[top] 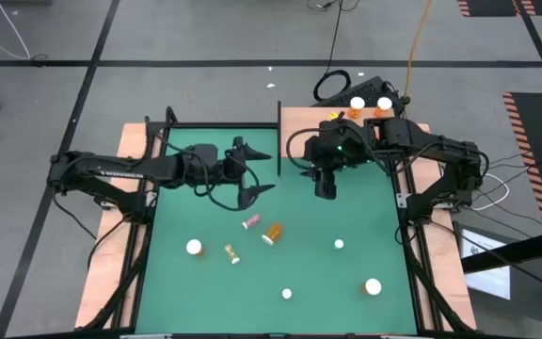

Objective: Pick and place medicine bottles onto shelf by color
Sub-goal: Put the orange pill bottle on the shelf

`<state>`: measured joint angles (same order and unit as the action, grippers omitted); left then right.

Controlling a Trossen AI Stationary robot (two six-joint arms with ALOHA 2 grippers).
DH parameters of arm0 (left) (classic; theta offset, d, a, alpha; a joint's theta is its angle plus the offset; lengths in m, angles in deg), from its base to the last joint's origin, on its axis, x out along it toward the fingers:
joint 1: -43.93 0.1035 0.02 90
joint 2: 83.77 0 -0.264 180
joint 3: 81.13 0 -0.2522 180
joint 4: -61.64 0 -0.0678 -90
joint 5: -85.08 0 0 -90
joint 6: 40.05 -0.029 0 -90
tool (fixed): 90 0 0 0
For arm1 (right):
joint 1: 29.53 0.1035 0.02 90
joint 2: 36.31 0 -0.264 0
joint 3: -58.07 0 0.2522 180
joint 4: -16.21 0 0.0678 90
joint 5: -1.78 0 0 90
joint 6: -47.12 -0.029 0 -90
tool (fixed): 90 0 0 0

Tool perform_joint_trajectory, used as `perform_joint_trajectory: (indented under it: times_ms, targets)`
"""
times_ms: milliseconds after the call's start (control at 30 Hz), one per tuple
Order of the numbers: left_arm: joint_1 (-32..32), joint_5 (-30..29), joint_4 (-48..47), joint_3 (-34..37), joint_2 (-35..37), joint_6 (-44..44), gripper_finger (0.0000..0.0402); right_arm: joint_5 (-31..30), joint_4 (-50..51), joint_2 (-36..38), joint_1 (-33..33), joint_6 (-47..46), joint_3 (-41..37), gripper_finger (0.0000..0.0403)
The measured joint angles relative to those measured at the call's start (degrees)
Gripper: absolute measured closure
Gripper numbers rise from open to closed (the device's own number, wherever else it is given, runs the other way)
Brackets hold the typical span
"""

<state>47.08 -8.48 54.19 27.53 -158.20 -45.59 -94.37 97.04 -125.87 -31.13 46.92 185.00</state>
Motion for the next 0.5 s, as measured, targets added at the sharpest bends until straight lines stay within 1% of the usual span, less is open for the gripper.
perform_joint_trajectory:
  times_ms: [100, 233, 333, 400, 500]
  targets:
    - [0.06, -0.94, -10.20, 0.06, 3.41, -0.95, 0.0029, 0.06, -0.03, 0.21, 0.27, -1.51, -2.22, 0.0222]
    - [-0.49, -1.62, -20.92, -0.02, 7.23, -0.89, 0.0039, 0.19, -1.74, 1.12, 1.86, -2.14, -8.56, 0.0222]
    - [-2.06, -1.37, -24.40, 0.55, 7.27, -0.36, 0.0046, 0.28, -4.51, 1.82, 2.86, -2.14, -14.79, 0.0222]
    - [-3.53, -1.07, -26.59, 2.47, 6.81, -1.51, 0.0050, 0.24, -9.03, 1.92, 3.28, -1.61, -19.01, 0.0222]
    - [-5.35, -0.96, -23.43, 5.49, 4.38, -2.81, 0.0054, 0.24, -13.50, 2.12, 4.01, -0.45, -24.59, 0.0222]
